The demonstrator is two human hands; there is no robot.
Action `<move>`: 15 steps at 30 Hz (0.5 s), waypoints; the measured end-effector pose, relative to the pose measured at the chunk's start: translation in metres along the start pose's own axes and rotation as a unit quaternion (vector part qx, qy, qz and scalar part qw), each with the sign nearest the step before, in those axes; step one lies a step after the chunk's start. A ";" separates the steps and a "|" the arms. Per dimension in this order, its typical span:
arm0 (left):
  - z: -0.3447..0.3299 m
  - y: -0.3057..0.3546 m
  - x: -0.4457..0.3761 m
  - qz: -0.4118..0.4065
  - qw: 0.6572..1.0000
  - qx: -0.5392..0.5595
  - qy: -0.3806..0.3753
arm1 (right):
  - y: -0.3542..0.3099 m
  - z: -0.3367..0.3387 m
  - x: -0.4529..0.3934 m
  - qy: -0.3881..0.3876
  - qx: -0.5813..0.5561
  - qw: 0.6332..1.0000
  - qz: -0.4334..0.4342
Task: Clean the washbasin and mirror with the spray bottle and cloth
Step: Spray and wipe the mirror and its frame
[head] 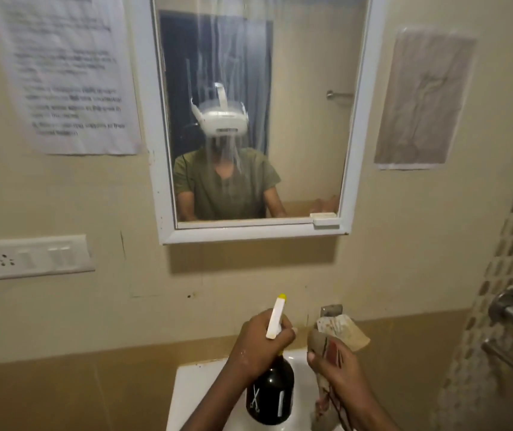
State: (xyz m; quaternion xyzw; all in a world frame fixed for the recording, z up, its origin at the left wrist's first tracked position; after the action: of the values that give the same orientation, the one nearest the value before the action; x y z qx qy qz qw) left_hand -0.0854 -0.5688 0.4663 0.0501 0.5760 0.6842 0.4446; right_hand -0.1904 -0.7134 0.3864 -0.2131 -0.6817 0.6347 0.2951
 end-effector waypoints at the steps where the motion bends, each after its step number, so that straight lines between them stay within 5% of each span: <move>1: 0.000 0.013 -0.005 -0.001 1.000 0.004 -0.006 | -0.018 -0.004 -0.001 0.007 0.038 0.999 0.032; 8: -0.022 0.085 -0.030 0.031 0.983 0.144 -0.110 | -0.103 0.010 0.013 0.131 0.197 0.956 0.175; 15: -0.039 0.111 -0.049 0.061 0.969 0.223 -0.084 | -0.137 0.046 0.035 0.013 0.265 0.934 0.239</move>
State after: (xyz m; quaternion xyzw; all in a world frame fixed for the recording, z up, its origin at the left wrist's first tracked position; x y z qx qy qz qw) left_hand -0.1399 -0.6238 0.5679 0.2402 0.6703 0.5581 0.4261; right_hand -0.2360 -0.7386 0.5254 -0.2920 -0.4136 0.8412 0.1899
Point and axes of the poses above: each hand's wrist, its own x-axis away from the middle knuckle, its own z-axis out of the back of the hand, y = z × x, the point moved 4 cm from there along -x, towards the middle knuckle, and after that the axes turned 13 degrees about -z, right-handed, at the moved point
